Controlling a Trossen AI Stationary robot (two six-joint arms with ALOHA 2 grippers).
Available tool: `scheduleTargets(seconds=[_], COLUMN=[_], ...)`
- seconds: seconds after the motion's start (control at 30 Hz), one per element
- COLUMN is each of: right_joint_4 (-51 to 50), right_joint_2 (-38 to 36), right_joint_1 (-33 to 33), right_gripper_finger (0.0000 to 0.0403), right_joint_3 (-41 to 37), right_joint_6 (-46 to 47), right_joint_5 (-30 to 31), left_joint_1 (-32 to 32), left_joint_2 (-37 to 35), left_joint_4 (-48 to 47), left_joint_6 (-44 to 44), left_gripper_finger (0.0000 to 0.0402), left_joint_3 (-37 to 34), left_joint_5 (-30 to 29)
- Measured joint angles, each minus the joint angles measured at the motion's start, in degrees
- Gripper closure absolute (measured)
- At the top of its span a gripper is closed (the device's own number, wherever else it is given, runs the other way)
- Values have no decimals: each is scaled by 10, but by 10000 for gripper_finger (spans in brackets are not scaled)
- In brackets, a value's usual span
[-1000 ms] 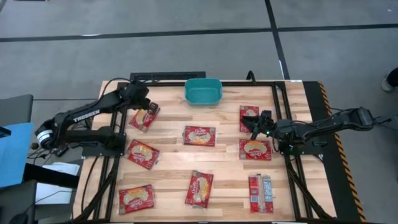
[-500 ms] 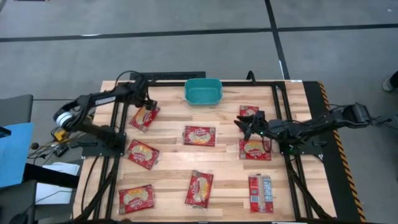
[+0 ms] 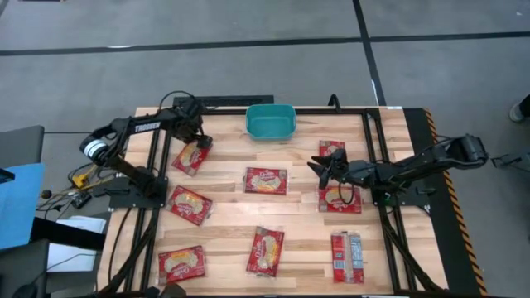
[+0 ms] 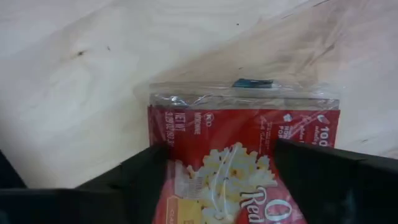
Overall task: Sort popcorn bags into baskets
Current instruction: Put the red popcorn bag into the blue bin
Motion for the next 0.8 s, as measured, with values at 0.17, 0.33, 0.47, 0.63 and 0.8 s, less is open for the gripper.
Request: scheduleTargets(seconds=[0.17,0.33,0.47,0.63,0.8], right_joint_4=[3,3,3,4,6], right_joint_2=[6,6,6,6,6], right_joint_1=[1,2,2,2,2], right_gripper_finger=[220,226,231,240,251], right_joint_3=[0,0,0,0,0], right_joint_6=[0,0,0,0,0], right_joint_5=[0,-1,-1,-1,0], left_joint_1=[-5,-4,-4,-20,-48], left_joint_2=[3,3,1,-41,-119], left_joint_4=[0,1,7,17,16], left_joint_6=[2,5,14,8,-6], left_gripper_finger=[271,388,399,401,401], left_joint_3=[0,-1,-2,-3,-3], left_joint_5=[-4,-5,8,8,8])
